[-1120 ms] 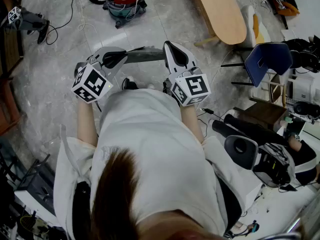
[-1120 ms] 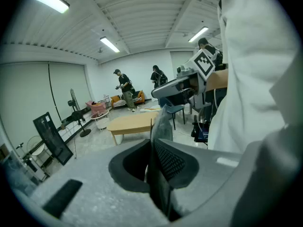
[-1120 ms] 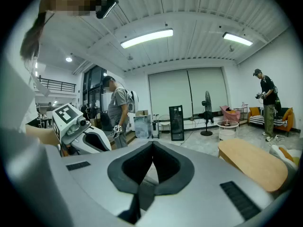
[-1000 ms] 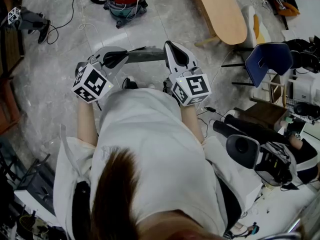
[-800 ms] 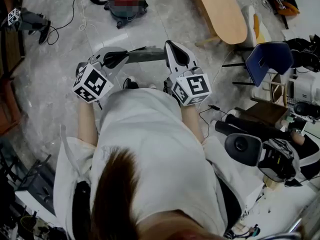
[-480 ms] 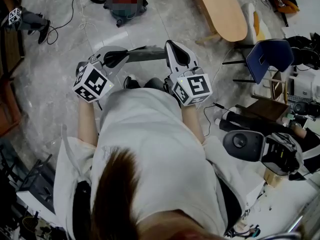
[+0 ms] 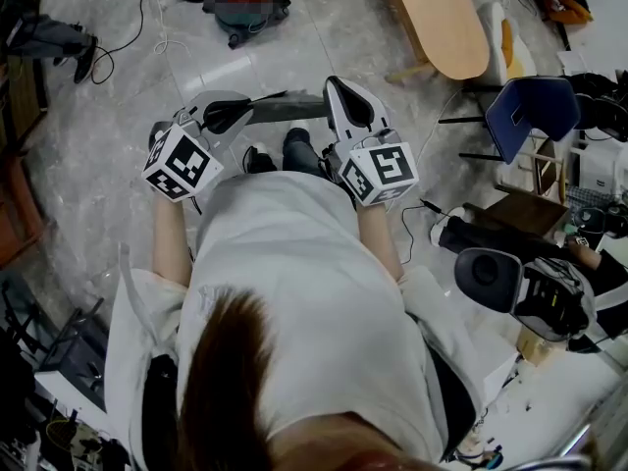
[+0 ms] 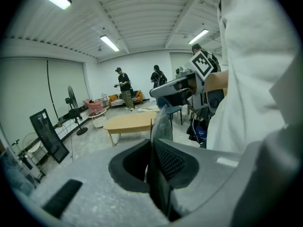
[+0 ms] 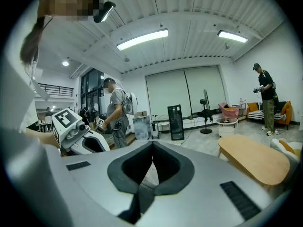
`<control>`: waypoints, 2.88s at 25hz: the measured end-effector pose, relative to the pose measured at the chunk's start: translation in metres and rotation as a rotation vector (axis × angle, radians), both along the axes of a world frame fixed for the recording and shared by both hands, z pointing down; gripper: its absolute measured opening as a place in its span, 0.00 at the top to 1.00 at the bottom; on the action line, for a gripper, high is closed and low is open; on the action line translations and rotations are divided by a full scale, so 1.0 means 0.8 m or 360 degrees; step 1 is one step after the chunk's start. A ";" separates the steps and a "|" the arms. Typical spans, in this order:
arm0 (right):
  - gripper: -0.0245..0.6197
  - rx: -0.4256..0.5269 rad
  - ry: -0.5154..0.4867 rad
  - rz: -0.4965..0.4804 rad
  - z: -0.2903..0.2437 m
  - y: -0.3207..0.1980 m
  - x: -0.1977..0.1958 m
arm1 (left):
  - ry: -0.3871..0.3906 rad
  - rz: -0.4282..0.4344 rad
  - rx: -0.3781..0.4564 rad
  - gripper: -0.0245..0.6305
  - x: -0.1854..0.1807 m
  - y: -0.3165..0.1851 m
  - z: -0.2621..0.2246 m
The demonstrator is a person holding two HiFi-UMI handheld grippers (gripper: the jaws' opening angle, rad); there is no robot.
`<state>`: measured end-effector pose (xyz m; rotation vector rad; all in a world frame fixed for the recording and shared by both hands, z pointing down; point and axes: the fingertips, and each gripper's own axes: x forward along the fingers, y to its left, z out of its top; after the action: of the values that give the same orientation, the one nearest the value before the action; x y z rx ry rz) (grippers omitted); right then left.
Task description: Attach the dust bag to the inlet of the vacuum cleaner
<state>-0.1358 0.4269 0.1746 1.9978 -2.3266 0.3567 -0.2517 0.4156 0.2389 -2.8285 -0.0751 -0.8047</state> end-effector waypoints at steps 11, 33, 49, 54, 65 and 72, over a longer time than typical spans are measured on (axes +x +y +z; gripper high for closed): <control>0.96 -0.0025 -0.0035 -0.0060 0.004 -0.054 0.082 | -0.0065 -0.0115 -0.0007 0.90 0.065 -0.052 0.008; 0.96 -0.0053 -0.0084 -0.0318 0.021 -0.110 0.234 | -0.0051 -0.0484 0.0022 0.90 0.215 -0.101 0.009; 0.96 -0.0124 -0.0092 -0.0266 0.026 -0.245 0.266 | -0.0072 -0.0434 -0.0058 0.90 0.246 -0.228 0.027; 0.96 -0.0106 -0.0058 -0.0286 0.014 -0.312 0.259 | -0.0055 -0.0443 -0.0056 0.90 0.246 -0.289 0.024; 0.96 -0.0098 -0.0062 -0.0252 0.011 -0.396 0.248 | -0.0070 -0.0460 -0.0026 0.90 0.219 -0.383 0.019; 0.96 -0.0115 -0.0073 -0.0268 0.015 -0.425 0.257 | -0.0091 -0.0524 -0.0054 0.90 0.214 -0.408 0.025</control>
<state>0.0695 0.0869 0.1869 1.7650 -2.4497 0.4730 -0.0803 0.0894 0.2590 -2.8895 0.3812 -0.9565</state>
